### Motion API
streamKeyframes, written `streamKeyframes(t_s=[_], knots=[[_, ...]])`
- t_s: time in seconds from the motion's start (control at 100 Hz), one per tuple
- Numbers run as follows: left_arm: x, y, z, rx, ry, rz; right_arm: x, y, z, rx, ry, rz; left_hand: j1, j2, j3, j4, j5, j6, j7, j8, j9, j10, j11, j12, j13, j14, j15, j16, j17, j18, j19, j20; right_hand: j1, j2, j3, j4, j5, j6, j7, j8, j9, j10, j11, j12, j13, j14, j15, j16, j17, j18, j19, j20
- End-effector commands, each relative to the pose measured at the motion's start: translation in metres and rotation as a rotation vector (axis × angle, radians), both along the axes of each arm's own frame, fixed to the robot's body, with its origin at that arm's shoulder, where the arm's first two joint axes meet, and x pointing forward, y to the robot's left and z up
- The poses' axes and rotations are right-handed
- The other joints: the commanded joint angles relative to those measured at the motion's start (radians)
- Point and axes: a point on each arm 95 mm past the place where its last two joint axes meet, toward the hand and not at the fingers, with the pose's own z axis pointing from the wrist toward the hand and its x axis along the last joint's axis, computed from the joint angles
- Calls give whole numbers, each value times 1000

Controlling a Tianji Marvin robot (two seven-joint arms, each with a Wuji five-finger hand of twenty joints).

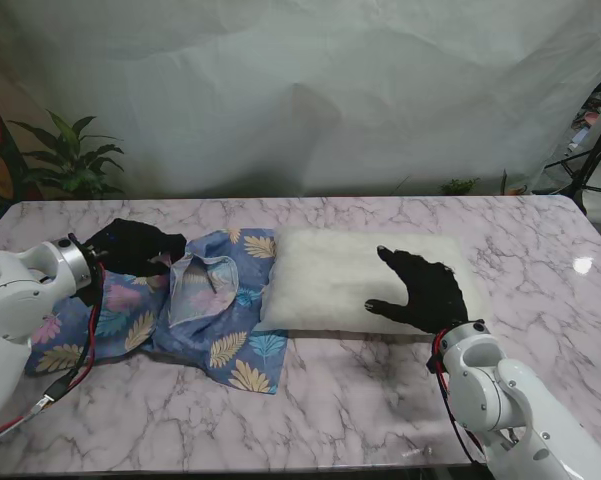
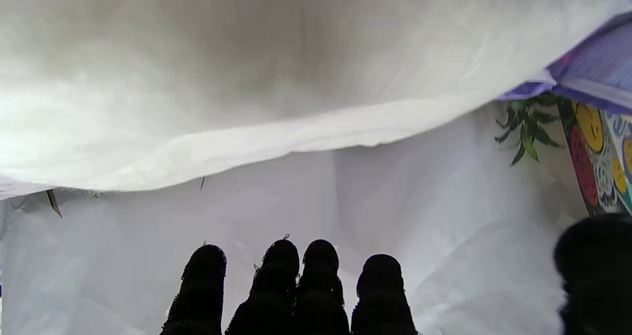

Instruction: Put a pillowcase on a pillow

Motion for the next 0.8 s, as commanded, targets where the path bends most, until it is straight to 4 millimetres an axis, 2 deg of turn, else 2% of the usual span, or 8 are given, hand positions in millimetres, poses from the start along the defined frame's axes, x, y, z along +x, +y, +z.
streamKeyframes(t_s=[0.0,0.09,0.11,0.14,0.24,0.31,0.49,0.79], knots=[[1,6,-1,39,22,7,4,-4,1,-39,37,12,25,-19,45,-2,17,-18,14,12,29,-19,-7,11,8,16,-20,14,-17,-57,-11,-2,-53,-36,33,-27,7,14,-35,-49,-34,10,-70,-20,-41,0,-71,-39,-24,-4,-66,-19],[2,7,-1,58,20,6,8,-6,3,-73,76,50,25,-18,44,-2,16,-17,13,12,28,-18,-9,11,7,17,-20,15,-18,-57,-11,-1,-84,-58,65,-39,8,14,-40,-54,-53,13,-154,-5,-61,15,-132,-51,-28,11,-159,-13],[2,7,-1,60,20,6,9,-7,3,-87,87,63,24,-18,43,-2,16,-17,13,12,28,-18,-9,11,7,17,-20,15,-18,-57,-11,-1,-101,-66,85,-47,8,17,-40,-54,-60,14,-187,13,-67,18,-155,-44,-14,15,-247,67],[2,7,-1,64,19,6,11,-8,4,-108,99,80,24,-18,43,-2,16,-16,13,11,28,-17,-10,12,6,17,-20,15,-19,-57,-11,0,-114,-71,96,-51,8,26,-40,-54,-66,19,-206,4,-77,26,-177,-49,-11,23,-286,89],[1,7,1,73,16,7,19,-11,4,-179,102,115,26,-16,43,-2,16,-16,14,11,28,-17,-12,13,6,18,-20,15,-19,-57,-11,2,-146,-80,119,-62,8,69,-40,-54,-71,49,-229,-123,-90,57,-197,-82,15,55,-390,67],[0,7,2,72,14,10,25,-13,4,-219,96,124,25,-16,41,-2,16,-15,14,11,30,-16,-12,14,6,18,-19,15,-21,-56,-11,3,-160,-85,127,-68,8,95,-40,-54,-74,68,-230,-149,-93,79,-204,-117,31,85,-452,34],[-6,8,3,67,3,17,41,-13,5,-278,95,140,25,-14,39,-2,15,-15,14,10,31,-16,-15,15,5,16,-18,15,-23,-56,-8,8,-167,-98,132,-75,8,135,-41,-55,-77,100,-231,-146,-99,113,-202,-124,40,121,-491,16],[-7,12,-5,58,18,32,67,-6,-8,-294,166,198,25,-13,36,-2,15,-14,15,9,32,-15,-19,18,4,17,-16,12,-25,-54,-7,13,-172,-101,138,-79,8,158,-41,-55,-78,117,-231,-146,-102,132,-203,-128,48,144,-527,5]])
